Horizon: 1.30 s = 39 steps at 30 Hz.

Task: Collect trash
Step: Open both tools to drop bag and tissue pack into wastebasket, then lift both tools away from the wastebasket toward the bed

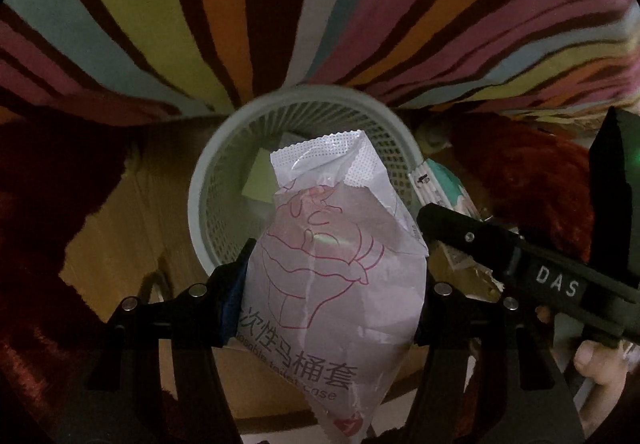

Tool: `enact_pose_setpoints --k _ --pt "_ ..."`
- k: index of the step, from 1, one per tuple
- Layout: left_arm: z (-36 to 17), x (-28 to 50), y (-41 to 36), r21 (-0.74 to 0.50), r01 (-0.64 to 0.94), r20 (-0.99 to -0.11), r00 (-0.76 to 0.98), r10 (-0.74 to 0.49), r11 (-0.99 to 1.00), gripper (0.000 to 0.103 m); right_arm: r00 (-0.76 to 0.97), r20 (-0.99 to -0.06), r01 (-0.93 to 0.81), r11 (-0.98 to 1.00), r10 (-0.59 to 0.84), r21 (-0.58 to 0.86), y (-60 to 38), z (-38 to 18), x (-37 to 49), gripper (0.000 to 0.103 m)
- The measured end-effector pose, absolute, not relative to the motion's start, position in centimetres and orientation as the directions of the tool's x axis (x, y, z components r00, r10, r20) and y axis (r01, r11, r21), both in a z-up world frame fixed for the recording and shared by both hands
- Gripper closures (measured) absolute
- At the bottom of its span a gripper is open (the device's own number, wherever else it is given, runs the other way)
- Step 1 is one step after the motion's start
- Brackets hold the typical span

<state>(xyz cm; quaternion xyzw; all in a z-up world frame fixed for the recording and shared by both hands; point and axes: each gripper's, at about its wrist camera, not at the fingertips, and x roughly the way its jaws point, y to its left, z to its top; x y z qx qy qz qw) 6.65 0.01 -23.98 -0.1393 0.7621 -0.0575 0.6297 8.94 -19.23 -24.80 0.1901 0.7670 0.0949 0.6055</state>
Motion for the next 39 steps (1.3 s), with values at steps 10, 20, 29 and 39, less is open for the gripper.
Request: enact_pose_setpoints --k 10,20,29,39 --pt "-27.7 6.9 1.0 -0.267 -0.303 -0.901 -0.257 -0.348 0.915 0.025 -0.244 -0.849 0.277 0.873 0.469 0.402 -19.7 -27.9 9.3 0.030" --pt "-28.5 6.8 1.8 -0.261 -0.349 -0.900 -0.249 -0.358 0.900 0.015 -0.234 -0.851 0.351 0.857 0.470 0.377 -20.8 -28.7 9.3 0.010" --pt "-27.7 6.3 1.9 -0.255 -0.351 -0.910 -0.227 -0.346 0.901 0.015 -0.224 -0.855 0.349 0.858 0.468 0.378 -20.7 -28.6 8.9 0.010" --pt "-25.1 5.7 2.3 -0.287 -0.334 -0.918 -0.172 -0.358 0.898 0.015 -0.166 -0.877 0.254 0.879 0.451 0.404 -20.2 -24.8 8.3 0.010"
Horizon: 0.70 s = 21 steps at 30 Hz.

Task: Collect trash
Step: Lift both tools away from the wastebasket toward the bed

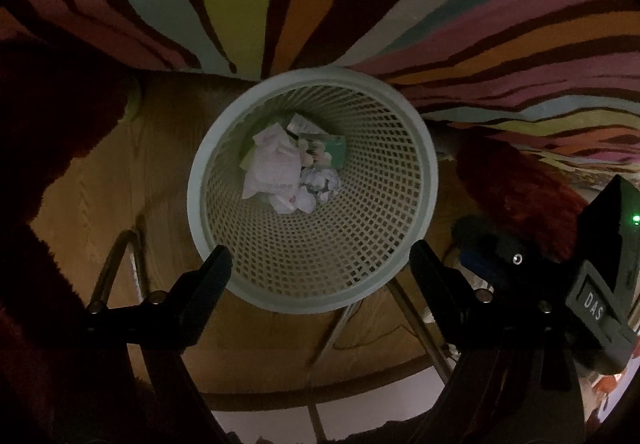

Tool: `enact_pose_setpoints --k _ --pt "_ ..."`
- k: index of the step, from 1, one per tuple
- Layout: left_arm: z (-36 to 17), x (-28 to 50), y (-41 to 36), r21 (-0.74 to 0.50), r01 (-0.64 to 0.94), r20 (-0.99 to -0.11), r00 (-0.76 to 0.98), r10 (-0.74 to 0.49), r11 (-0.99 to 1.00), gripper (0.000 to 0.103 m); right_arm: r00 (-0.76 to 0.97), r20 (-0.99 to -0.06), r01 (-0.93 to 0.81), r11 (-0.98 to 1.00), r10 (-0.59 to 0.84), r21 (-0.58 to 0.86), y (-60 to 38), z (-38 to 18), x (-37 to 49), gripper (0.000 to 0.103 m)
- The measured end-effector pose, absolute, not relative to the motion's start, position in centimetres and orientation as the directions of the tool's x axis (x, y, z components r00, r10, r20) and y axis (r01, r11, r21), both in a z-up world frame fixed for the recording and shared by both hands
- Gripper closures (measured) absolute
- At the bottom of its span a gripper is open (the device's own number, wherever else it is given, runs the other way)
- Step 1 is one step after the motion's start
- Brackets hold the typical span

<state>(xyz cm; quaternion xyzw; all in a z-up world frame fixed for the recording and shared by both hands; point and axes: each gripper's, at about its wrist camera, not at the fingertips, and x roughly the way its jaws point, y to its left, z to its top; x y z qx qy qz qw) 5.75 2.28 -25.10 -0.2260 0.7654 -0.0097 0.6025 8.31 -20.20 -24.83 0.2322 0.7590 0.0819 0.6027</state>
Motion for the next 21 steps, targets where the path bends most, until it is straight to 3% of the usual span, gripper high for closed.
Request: enact_pose_setpoints --k 5,11,21 --pt "-22.2 5.4 2.5 -0.314 -0.298 -0.928 -0.104 -0.358 0.901 0.015 -0.066 -0.905 0.153 0.900 0.421 0.408 -19.6 -20.9 8.1 0.010" --pt "-17.4 5.2 3.1 -0.263 -0.228 -0.965 0.047 -0.260 0.937 0.015 0.146 -0.927 0.059 0.932 0.346 0.357 -19.9 -15.3 8.3 0.010" --pt "-7.9 6.8 4.9 -0.247 -0.233 -0.907 0.397 -0.139 0.941 0.015 0.486 -0.833 0.034 0.946 0.265 0.321 -21.8 -6.6 11.0 0.010"
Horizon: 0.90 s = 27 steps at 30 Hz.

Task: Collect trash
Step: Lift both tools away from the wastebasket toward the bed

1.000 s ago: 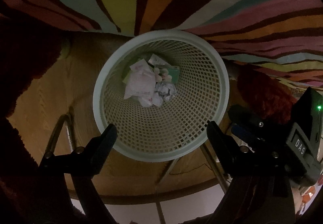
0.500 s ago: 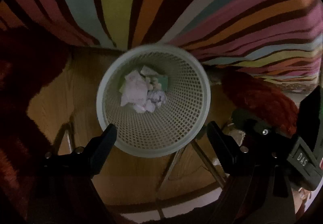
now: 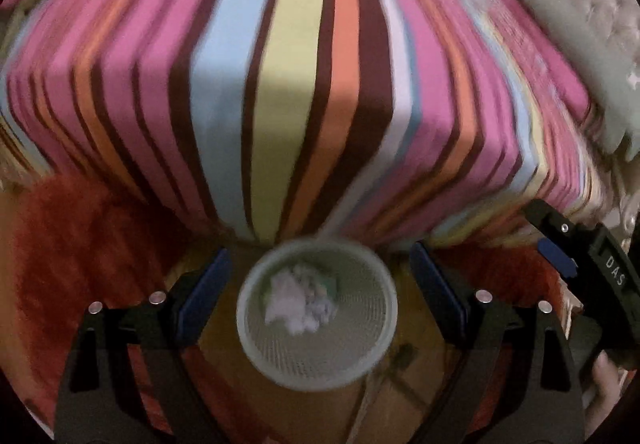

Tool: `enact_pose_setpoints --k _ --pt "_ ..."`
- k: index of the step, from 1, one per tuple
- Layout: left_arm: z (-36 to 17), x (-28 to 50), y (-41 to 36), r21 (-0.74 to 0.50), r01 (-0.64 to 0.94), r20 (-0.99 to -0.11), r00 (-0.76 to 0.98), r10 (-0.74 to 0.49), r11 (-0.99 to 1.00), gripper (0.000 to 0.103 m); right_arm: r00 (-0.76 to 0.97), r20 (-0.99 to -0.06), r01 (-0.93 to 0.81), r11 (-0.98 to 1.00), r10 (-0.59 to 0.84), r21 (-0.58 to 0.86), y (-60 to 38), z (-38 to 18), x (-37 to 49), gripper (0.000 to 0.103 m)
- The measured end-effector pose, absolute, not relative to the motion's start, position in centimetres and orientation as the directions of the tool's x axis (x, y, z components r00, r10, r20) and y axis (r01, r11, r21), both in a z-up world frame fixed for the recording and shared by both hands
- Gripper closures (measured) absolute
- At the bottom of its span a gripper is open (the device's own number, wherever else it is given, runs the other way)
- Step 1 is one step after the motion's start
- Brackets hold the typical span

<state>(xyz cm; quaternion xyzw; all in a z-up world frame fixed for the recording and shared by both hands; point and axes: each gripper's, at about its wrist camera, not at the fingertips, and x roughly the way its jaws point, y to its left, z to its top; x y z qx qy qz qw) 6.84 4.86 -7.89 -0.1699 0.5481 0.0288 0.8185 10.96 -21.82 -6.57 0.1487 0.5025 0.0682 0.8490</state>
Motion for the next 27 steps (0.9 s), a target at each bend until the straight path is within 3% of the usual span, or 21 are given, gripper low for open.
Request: enact_pose_setpoints --k 5,10,27 --pt "-4.2 9.2 5.4 -0.191 -0.232 -0.853 0.521 -0.044 0.954 0.015 0.580 -0.786 0.006 0.964 0.212 0.265 -21.8 -4.1 13.0 0.010" --pt "-2.5 13.3 6.0 -0.216 -0.253 -0.832 0.553 -0.042 0.943 0.015 0.606 -0.769 0.017 0.964 0.202 0.266 -21.5 -3.6 15.9 0.010" --pt "-1.9 26.7 7.9 -0.205 -0.300 -0.821 0.571 0.003 0.932 0.015 0.630 -0.761 0.018 0.977 0.152 0.211 -20.3 -2.4 25.5 0.010"
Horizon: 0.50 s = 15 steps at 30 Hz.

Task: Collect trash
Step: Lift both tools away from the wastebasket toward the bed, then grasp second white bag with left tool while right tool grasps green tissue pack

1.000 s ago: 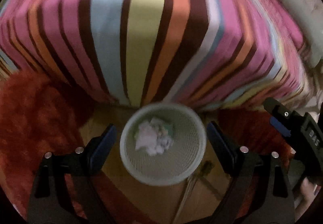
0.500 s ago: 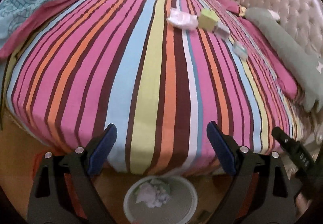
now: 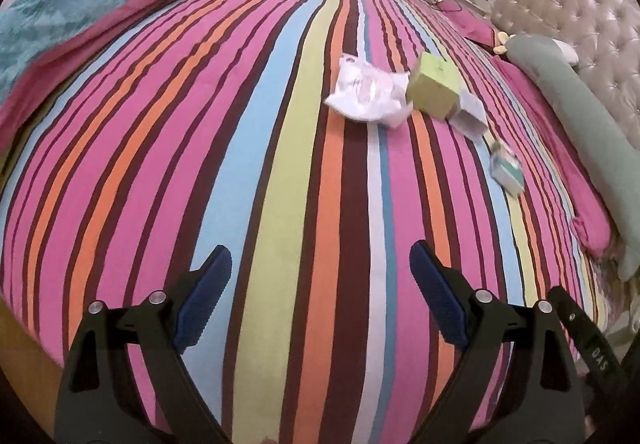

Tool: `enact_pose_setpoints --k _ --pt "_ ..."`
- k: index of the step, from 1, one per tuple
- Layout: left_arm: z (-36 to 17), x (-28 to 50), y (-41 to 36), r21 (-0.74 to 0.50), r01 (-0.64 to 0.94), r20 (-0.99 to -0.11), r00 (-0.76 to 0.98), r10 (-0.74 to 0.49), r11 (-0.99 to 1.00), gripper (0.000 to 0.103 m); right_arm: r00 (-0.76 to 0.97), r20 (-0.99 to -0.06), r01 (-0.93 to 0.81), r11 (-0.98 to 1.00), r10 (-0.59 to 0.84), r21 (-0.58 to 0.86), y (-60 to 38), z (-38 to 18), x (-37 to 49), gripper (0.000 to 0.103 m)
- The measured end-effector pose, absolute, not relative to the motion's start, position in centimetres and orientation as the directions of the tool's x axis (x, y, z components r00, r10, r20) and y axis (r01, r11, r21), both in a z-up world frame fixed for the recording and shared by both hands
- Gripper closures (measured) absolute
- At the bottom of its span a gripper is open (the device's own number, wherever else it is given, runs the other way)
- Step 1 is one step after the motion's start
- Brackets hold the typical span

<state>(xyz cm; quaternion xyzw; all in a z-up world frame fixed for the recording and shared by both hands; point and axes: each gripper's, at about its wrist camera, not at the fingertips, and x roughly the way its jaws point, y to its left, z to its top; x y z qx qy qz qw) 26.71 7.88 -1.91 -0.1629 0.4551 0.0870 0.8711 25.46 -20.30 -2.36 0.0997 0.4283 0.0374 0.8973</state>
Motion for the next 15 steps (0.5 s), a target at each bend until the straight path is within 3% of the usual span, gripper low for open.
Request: enact_pose_setpoints --k 15 --pt "-2.0 36.4 8.9 -0.197 -0.300 -0.816 0.578 0.013 0.933 0.015 0.627 -0.767 -0.012 0.986 0.138 0.167 -18.1 -2.5 33.2 0.010"
